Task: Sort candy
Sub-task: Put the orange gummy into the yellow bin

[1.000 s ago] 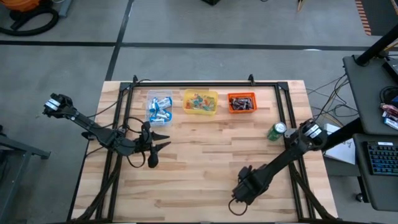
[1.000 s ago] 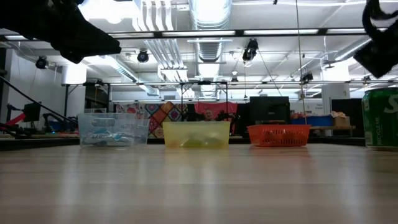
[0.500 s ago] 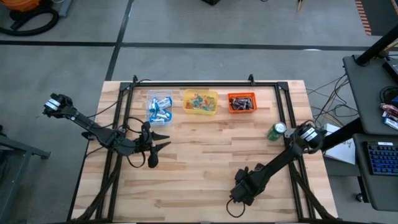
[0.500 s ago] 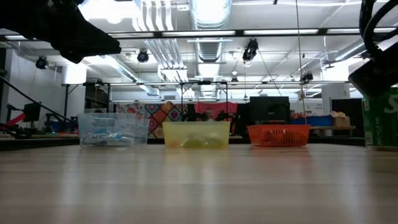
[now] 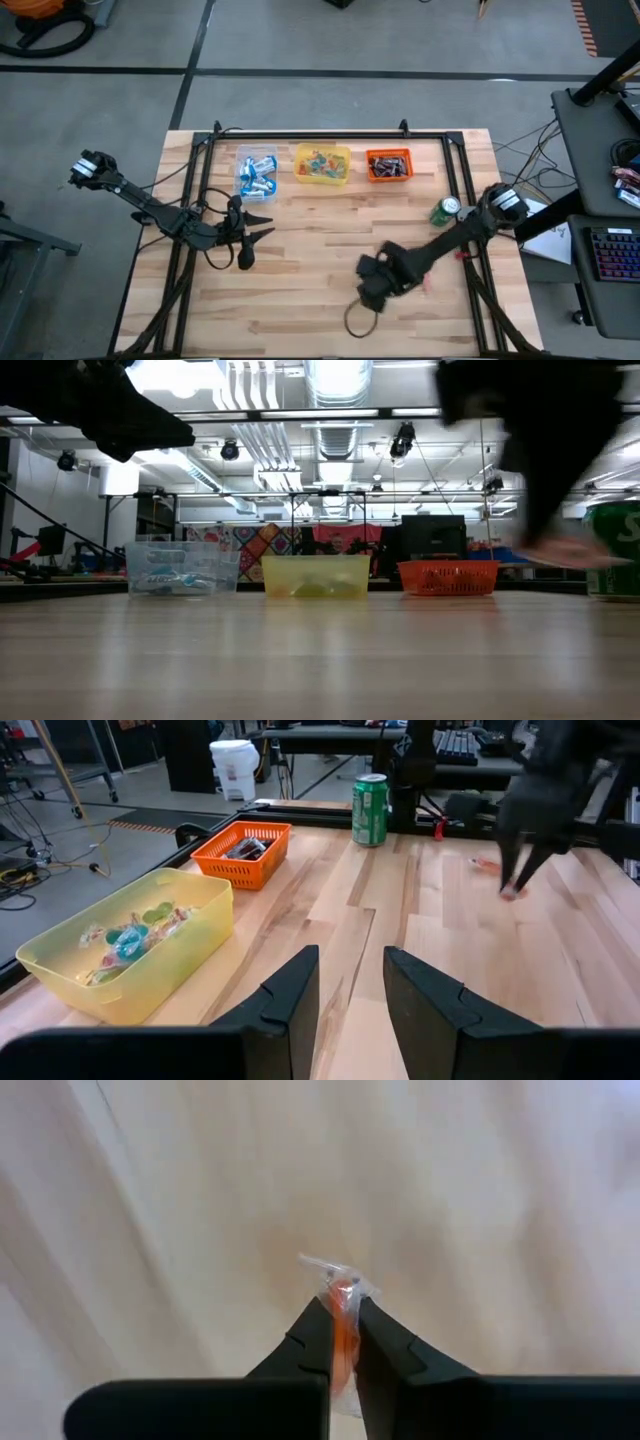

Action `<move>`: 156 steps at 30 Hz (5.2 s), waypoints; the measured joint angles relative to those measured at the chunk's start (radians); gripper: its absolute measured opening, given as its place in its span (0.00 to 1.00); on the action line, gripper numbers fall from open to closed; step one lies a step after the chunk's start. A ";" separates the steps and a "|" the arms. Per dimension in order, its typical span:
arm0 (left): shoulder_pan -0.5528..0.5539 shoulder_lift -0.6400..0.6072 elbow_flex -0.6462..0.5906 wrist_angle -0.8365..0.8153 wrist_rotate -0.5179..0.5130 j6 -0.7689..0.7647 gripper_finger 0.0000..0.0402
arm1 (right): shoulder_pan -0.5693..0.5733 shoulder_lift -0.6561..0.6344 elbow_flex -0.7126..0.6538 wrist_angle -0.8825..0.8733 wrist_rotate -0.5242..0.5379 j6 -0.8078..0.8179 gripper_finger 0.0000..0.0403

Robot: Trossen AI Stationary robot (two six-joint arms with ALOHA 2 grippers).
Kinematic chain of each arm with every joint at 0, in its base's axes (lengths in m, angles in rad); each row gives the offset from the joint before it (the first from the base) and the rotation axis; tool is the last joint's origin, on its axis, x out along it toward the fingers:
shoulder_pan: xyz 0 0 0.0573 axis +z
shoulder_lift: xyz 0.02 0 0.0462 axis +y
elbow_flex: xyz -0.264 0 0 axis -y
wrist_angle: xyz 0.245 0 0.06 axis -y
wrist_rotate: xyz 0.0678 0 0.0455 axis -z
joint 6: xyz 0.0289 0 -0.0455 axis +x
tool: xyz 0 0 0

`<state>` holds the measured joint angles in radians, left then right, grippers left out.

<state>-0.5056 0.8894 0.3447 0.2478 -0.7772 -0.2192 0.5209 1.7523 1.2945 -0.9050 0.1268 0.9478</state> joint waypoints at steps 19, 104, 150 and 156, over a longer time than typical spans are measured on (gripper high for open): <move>0.002 0.000 0.000 0.039 -0.002 0.000 0.24 | -0.793 0.015 -0.006 1.059 0.156 -0.883 0.03; 0.004 0.124 0.001 0.178 -0.026 -0.089 0.24 | -0.200 -0.082 0.054 -0.185 -0.282 -0.005 0.47; 0.004 0.062 0.001 0.177 -0.026 0.040 0.24 | 0.064 -0.211 -0.284 -0.052 -0.233 0.644 0.03; 0.004 -0.089 -0.007 0.169 0.002 0.201 0.24 | -0.057 -0.252 -0.153 0.021 0.096 0.336 0.02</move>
<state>-0.5018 0.8002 0.3379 0.4163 -0.7749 -0.0179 0.4644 1.5006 1.1413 -0.8844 0.2230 1.2838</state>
